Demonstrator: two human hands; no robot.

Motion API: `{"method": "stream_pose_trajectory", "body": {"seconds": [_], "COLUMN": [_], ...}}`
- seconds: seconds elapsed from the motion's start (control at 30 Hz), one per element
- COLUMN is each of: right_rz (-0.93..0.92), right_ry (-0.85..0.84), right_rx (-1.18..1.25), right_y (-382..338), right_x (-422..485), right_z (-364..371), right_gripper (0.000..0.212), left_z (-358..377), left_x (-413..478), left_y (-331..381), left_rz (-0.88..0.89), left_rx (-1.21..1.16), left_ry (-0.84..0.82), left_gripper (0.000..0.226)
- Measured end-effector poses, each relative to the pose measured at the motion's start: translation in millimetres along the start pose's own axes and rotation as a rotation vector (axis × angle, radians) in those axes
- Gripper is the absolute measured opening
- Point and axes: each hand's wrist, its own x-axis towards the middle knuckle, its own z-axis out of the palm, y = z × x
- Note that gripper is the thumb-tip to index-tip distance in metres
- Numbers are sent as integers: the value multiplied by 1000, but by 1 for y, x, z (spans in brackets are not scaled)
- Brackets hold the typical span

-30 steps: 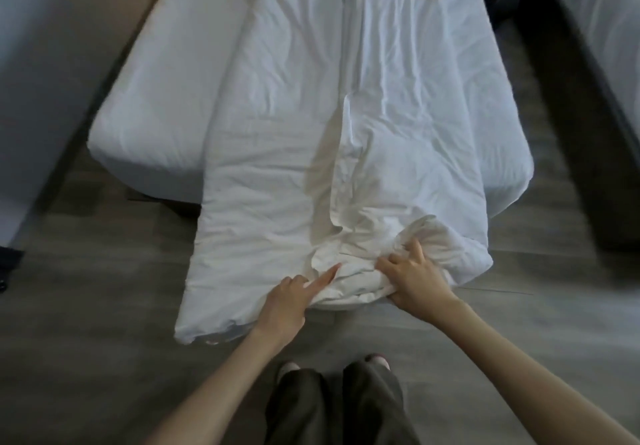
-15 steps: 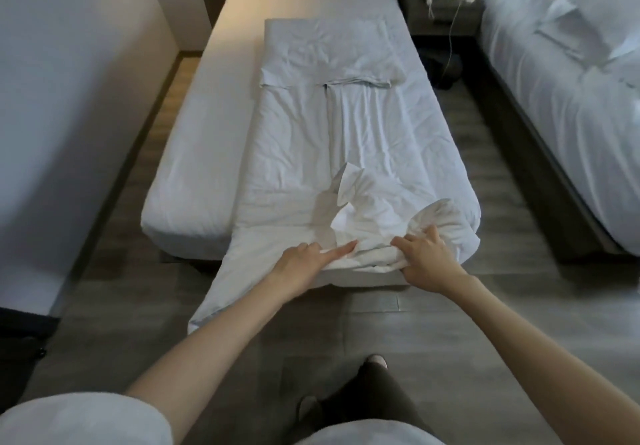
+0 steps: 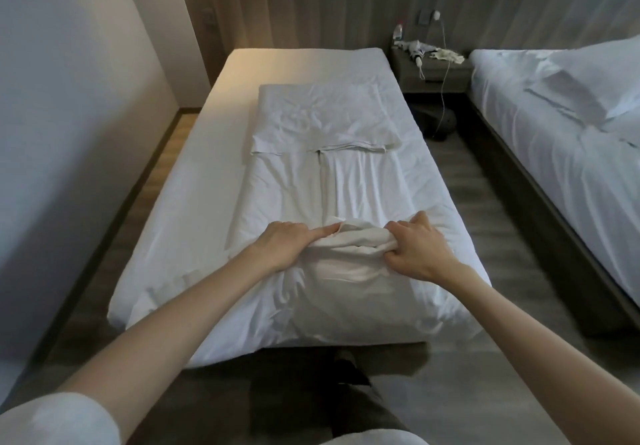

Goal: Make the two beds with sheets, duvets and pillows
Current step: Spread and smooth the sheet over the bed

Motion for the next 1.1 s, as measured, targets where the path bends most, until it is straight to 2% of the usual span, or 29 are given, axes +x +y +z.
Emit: {"method": "stream_pose_trajectory", "body": {"seconds": [0.1, 0.23, 0.37, 0.43, 0.57, 0.63, 0.7, 0.8, 0.87, 0.93, 1.0, 1.03, 1.07, 1.1], "right_rz": [-113, -86, -101, -126, -173, -169, -145, -79, -14, 63, 199, 266, 322, 366], "right_ry": [0, -85, -51, -20, 98, 87, 16, -166, -367, -634, -835, -820, -717, -561], "right_rx": [-113, -31, 13, 22, 91, 114, 126, 147, 167, 232, 496, 668, 775, 761], "right_y": [13, 20, 28, 28, 29, 28, 29, 25, 21, 18, 17, 17, 18, 21], "right_x": [50, 102, 121, 123, 113, 97, 78, 44, 23, 6, -3, -5, -2, 4], "right_z": [-5, -11, -3, 6, 20, 20, 20, 22, 27, 31, 31, 34, 43, 57], "right_gripper": [31, 23, 26, 29, 33, 32, 28, 25, 30, 38, 40, 41, 43, 47], "left_z": [2, 1, 10, 20, 29, 36, 44, 58, 71, 85, 100, 108, 116, 122], "left_x": [34, 80, 97, 96, 98, 96, 87, 61, 38, 12, -11, -21, -30, -39], "left_y": [-25, -40, -49, -49, -33, -19, -4, 21, 39, 56, 68, 72, 77, 81], "left_rz": [-17, -111, -196, -162, -70, -3, 15, 13, 27, 65, 91, 100, 114, 140], "left_rx": [20, -17, -113, -169, -469, -466, -430, -457, -459, -436, -456, -474, -477, -461], "left_ry": [6, -62, -104, -133, -209, -198, -146, -62, -33, -33, -52, -70, -78, -69], "left_gripper": [91, 90, 97, 106, 129, 136, 124, 78, 54, 39, 24, 18, 15, 16]}}
